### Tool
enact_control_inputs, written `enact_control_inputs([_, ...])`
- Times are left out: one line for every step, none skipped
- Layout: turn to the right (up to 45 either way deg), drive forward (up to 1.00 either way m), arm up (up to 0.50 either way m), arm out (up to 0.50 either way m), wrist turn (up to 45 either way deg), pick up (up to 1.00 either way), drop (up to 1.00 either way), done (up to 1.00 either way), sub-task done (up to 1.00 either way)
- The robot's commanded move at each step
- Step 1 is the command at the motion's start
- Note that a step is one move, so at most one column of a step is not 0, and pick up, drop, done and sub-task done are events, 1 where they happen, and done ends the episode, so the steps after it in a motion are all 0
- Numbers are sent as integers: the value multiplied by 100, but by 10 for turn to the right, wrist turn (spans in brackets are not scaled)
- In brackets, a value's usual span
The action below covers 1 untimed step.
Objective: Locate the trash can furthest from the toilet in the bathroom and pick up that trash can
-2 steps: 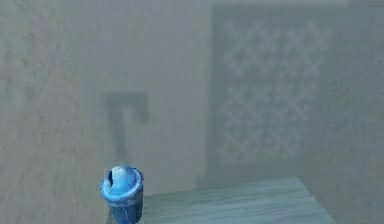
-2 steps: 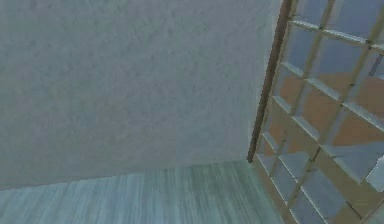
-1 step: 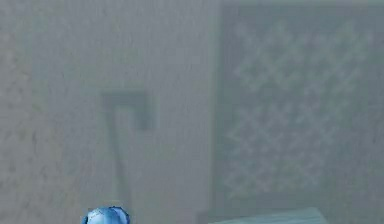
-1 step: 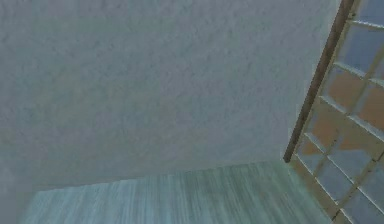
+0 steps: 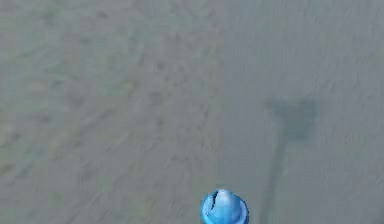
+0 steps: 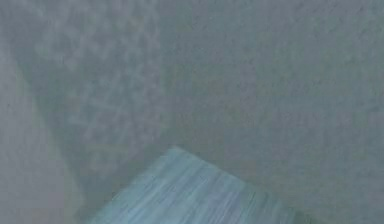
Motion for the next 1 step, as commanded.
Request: enact_control_inputs([-450,0,0,0,0,0,0,0,0])
